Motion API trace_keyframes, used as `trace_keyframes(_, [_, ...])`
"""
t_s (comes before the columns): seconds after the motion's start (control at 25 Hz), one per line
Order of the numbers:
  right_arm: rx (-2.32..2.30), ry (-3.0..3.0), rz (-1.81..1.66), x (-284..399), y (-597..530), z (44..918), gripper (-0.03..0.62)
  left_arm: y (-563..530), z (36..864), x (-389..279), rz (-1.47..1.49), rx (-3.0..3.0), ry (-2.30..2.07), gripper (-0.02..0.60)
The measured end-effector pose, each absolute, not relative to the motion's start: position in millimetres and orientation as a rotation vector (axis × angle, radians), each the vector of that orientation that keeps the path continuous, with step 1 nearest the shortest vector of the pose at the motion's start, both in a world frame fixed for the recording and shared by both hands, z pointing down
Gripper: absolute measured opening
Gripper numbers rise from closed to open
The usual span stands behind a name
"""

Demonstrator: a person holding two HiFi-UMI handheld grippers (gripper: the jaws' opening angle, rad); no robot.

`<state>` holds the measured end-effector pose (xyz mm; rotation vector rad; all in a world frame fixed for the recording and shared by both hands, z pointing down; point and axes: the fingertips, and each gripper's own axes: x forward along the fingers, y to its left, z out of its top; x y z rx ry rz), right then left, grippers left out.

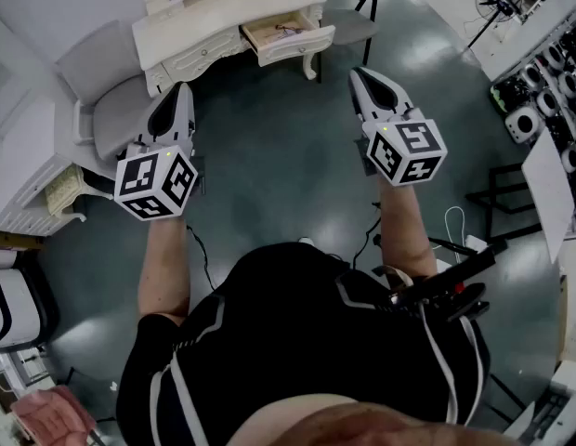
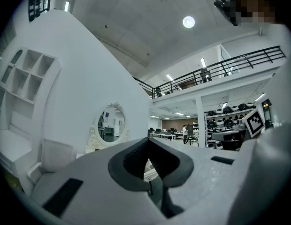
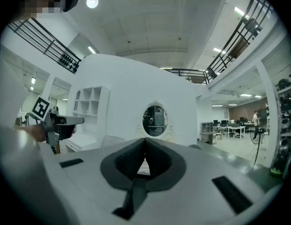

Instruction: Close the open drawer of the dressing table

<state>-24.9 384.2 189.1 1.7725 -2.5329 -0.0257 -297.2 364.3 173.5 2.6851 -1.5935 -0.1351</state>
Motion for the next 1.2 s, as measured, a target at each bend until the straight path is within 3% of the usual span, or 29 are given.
trace_keyframes(0.68, [1.797,-2.585,-0.026,0,391,182,0.005,367,171,-278,-0.127,2.680,-1.662,0.003])
trace_keyframes(1.2, [1.766,-2.579,-0.040,72,390,189,0.005,352,171,-190,-0.065,2.752,-1.672,0.003])
